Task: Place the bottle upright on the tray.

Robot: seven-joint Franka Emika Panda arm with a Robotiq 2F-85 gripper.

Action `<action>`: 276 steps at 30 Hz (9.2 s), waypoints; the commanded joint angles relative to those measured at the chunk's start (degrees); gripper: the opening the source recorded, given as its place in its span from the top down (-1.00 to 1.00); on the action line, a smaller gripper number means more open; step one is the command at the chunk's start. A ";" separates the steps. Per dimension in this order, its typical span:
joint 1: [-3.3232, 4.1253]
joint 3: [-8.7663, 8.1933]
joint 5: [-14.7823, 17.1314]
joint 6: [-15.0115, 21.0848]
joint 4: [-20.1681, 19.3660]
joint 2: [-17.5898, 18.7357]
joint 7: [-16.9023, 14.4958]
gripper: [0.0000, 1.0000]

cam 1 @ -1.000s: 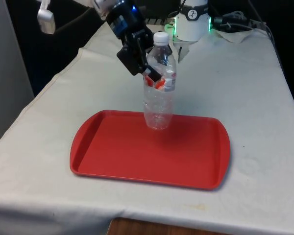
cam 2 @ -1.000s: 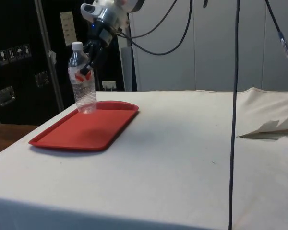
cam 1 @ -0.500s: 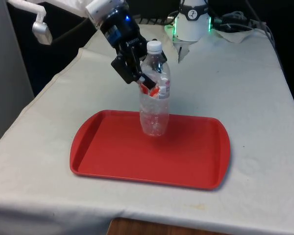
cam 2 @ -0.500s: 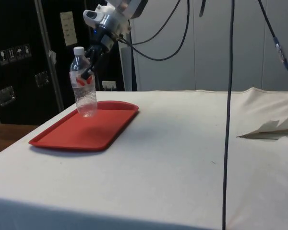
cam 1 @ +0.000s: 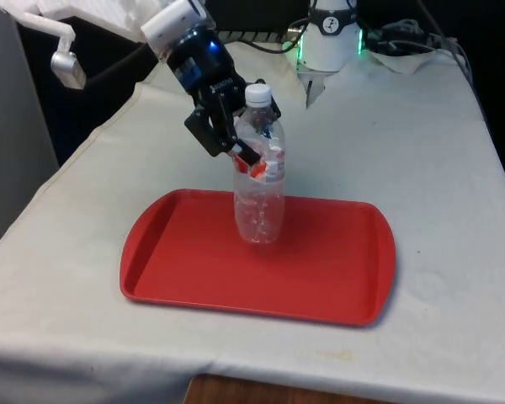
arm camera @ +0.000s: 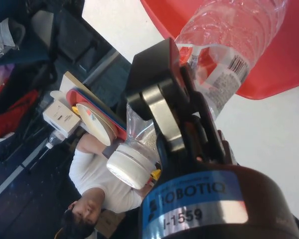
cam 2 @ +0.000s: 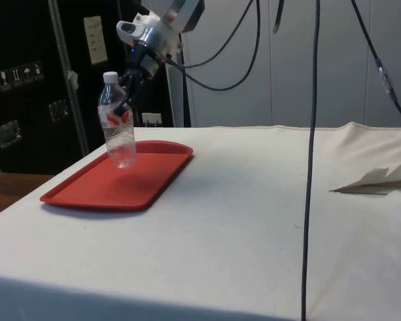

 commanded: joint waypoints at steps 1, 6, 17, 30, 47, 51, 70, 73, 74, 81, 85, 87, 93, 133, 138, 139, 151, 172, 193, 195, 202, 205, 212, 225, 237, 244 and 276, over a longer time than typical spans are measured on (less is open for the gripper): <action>-0.23 0.00 0.11 -0.29 0.52 0.46 0.06 1.00; -0.34 -0.40 0.29 -0.97 1.20 1.38 0.29 1.00; -0.34 -1.55 0.29 -3.04 3.44 3.50 1.66 1.00; -0.52 -2.35 0.74 -4.64 4.41 4.70 2.01 1.00; -0.57 -2.75 2.52 -5.04 4.01 5.27 0.74 1.00; -0.74 -2.75 3.32 -5.27 4.18 5.61 0.00 1.00; -0.57 -2.92 3.27 -5.84 4.01 5.56 0.06 1.00; -0.57 -2.92 3.21 -5.96 3.95 5.50 0.06 1.00; -0.57 -2.92 3.27 -5.90 4.01 5.56 0.06 1.00; -0.57 -2.92 3.27 -5.96 4.07 5.67 0.06 1.00; -0.52 -2.86 3.38 -5.84 4.07 5.84 0.00 1.00; -0.40 -2.86 3.38 -5.79 4.07 5.96 0.00 1.00; -0.40 -2.86 3.32 -5.96 4.01 6.02 0.06 1.00; -0.46 -2.92 3.27 -6.76 3.95 5.90 0.06 -1.00; -0.46 -2.98 3.27 -6.88 3.95 5.90 0.06 -1.00; -0.46 -2.98 3.27 -6.88 3.90 5.90 0.06 -1.00; -0.46 -3.78 3.32 -8.02 3.32 5.67 -0.40 -1.00; -1.26 -6.42 3.32 -11.12 4.24 6.53 -1.49 -1.00; -1.43 -9.11 3.38 -14.21 5.27 6.42 -1.78 -1.00; -1.09 -9.68 2.98 -14.78 5.21 5.61 -1.15 -1.00; -1.09 -10.14 3.15 -16.10 5.33 4.53 -1.15 -1.00; -0.63 -10.71 2.52 -16.39 5.16 3.61 -0.52 -1.00; -0.29 -11.40 2.23 -17.19 5.27 2.41 0.06 -1.00; 0.52 -11.80 -0.40 -17.07 5.44 0.06 1.03 -1.00; 1.66 -11.97 -3.27 -16.50 5.39 -1.89 1.89 -1.00; 2.64 -11.97 -4.76 -15.41 5.16 -2.41 2.01 -1.00; 5.21 -12.15 -12.61 -11.17 5.84 -3.67 2.35 -1.00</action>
